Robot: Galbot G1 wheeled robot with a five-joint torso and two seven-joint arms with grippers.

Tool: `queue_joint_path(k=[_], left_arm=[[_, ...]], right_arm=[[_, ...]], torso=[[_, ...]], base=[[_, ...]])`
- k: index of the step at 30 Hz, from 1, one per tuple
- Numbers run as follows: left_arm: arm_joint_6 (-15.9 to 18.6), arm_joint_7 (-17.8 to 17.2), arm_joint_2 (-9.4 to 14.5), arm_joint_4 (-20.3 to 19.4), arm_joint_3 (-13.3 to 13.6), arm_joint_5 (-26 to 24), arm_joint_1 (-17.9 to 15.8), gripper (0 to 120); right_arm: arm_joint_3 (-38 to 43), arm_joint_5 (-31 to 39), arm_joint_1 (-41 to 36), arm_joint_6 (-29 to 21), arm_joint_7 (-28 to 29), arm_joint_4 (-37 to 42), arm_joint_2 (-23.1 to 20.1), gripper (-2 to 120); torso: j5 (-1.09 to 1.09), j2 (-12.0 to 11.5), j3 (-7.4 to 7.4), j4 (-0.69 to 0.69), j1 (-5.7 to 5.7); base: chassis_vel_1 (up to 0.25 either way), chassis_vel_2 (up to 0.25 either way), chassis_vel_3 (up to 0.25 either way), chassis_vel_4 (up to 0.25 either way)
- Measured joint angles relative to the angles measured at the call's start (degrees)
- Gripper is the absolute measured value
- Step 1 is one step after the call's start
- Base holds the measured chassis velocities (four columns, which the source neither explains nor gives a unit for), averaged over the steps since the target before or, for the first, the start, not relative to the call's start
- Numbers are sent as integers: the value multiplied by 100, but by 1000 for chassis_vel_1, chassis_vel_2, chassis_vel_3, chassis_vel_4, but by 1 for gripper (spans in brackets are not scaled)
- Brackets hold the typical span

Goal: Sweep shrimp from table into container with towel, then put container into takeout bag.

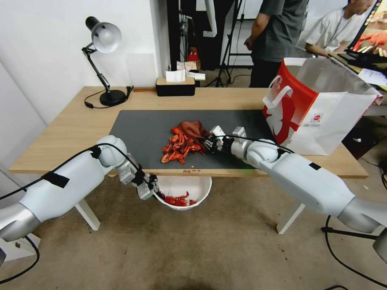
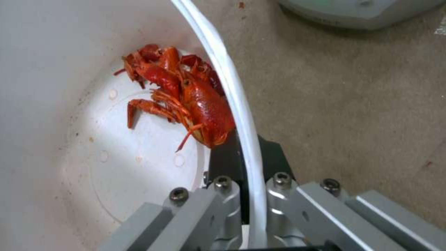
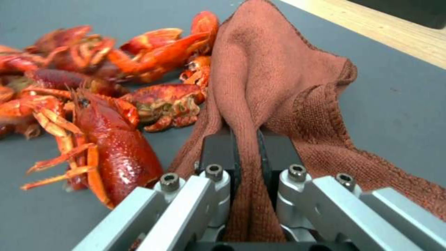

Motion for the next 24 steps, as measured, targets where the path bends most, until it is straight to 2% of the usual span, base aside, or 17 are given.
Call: queue_joint_path(k=[9,24], left_arm=[[-3,-3,60,-16,-37,-25,-3,0],[54,-19,181,-118,-84,-58,-17,0]], right_arm=[[-14,18,-299,-29,101,684,-398,5],[-10,11,-711,-87,214,1486,-692,5]], torso=[[-1,0,0,-2,-1],[0,0,1,0,0]], base=[[0,0,0,0],[0,0,0,0]])
